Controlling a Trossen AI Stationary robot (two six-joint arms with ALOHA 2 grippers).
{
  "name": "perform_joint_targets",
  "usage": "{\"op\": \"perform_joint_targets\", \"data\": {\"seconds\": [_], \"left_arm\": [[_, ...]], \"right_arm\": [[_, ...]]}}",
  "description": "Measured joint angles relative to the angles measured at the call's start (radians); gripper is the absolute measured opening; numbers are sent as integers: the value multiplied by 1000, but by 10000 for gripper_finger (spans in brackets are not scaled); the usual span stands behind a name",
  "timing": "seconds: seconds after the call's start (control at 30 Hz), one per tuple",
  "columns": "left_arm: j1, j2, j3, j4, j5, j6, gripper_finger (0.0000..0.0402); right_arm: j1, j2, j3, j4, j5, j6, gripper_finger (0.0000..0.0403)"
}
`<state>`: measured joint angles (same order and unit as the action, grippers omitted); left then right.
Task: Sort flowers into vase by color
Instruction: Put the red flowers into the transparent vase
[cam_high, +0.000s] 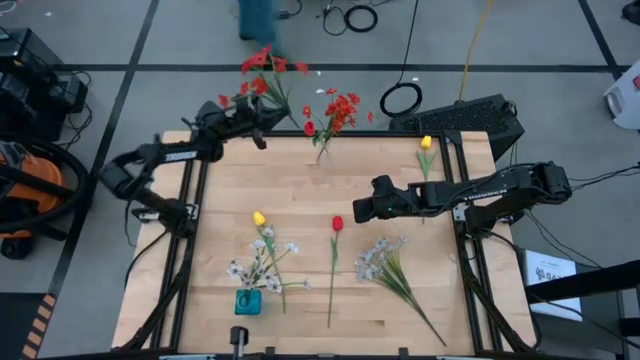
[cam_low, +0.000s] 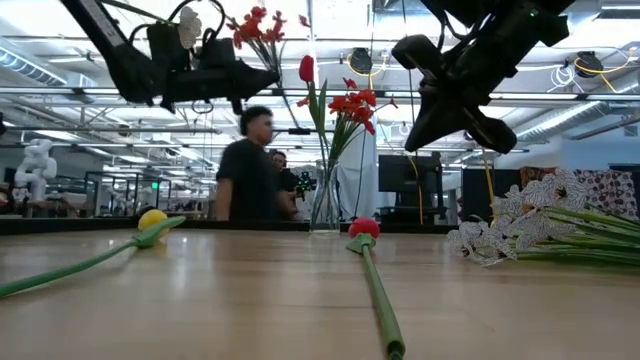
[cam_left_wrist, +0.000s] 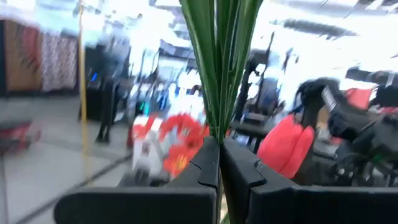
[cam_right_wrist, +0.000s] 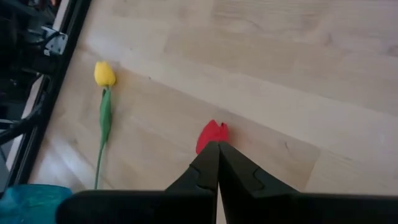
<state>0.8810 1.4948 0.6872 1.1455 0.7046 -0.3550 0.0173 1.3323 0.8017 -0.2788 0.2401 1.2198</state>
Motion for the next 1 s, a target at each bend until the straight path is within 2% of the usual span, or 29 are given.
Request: {"op": "perform_joint_targets", "data": {"seconds": [0.1, 0.23, 0.37, 0.57, 0.83, 1.0], "left_arm": [[-1, 42, 2, 101, 2, -48, 8], [-7, 73, 20, 99, 2, -27, 8], [-41, 118, 90, 92, 26, -10, 8], [-83, 181, 182, -66, 52, 45, 8], [-95, 196, 203, -162, 48, 185, 8], [-130, 196, 203, -285, -23, 312, 8]], "right_arm": [[0, 0, 0, 27, 1, 0, 0], [0, 0, 0, 28, 1, 0, 0], [0, 0, 0, 25, 17, 22, 0], [0, 0, 0, 26, 27, 26, 0], [0, 0, 0, 24, 26, 26, 0], [0, 0, 0, 23, 27, 26, 0]]}}
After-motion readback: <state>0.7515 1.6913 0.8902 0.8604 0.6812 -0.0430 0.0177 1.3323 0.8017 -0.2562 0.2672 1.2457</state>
